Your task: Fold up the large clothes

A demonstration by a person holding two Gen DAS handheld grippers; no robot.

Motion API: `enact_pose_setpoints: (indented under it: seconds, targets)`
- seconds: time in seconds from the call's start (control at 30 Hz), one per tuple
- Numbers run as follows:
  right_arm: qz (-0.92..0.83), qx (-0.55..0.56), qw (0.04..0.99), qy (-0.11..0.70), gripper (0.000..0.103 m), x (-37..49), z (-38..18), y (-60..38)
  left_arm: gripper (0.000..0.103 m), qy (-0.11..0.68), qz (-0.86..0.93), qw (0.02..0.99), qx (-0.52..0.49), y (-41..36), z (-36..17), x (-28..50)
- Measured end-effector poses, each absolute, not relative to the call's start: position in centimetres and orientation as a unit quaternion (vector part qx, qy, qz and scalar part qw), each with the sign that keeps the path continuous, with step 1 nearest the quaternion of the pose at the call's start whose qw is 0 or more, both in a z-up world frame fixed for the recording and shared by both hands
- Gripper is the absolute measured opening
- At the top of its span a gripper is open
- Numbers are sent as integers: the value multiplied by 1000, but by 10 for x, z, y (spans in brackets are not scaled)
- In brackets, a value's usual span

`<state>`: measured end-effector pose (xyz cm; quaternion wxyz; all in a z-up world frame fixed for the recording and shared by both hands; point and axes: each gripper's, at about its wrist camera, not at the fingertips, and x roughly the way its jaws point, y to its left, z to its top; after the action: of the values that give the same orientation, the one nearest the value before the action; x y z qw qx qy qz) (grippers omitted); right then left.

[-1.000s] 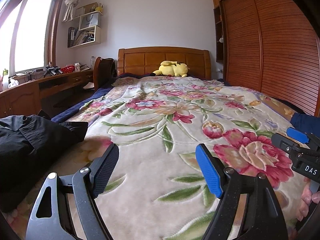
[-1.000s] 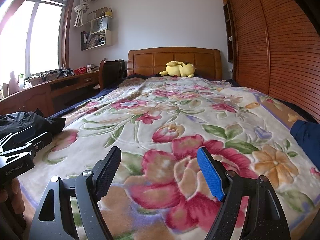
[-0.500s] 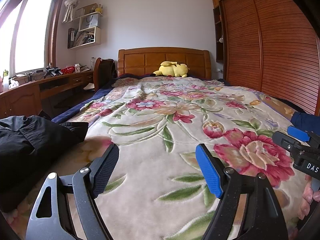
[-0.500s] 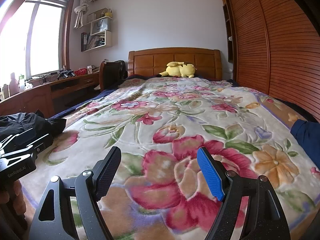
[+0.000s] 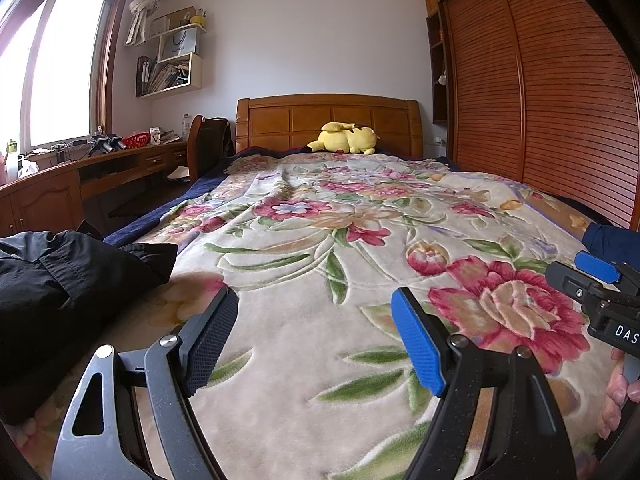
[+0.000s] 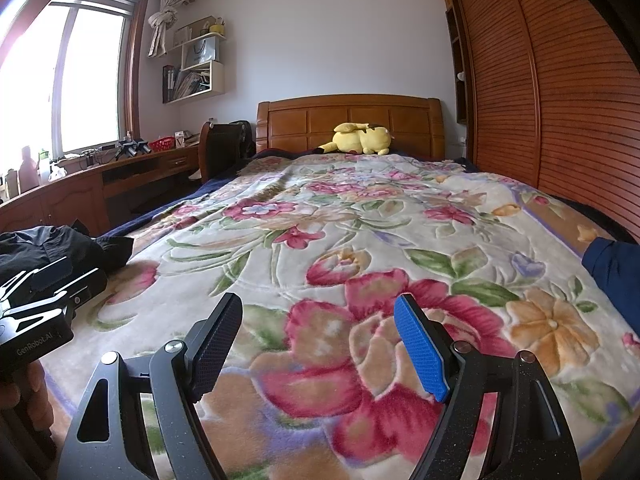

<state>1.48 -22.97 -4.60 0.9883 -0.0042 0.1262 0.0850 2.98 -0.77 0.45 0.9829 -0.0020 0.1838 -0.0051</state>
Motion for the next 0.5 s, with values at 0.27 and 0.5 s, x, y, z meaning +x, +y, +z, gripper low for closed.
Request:
enact_pose_setpoints:
  seconds: [0.27,0.5]
  targets:
    - [84,-4,988,126,80,15,-46,-229,80,184,-5,983,-1,-7,5,30]
    - [85,-4,988,127,80,15,-46,-230,80,183,-5,983,-1,-7,4,30]
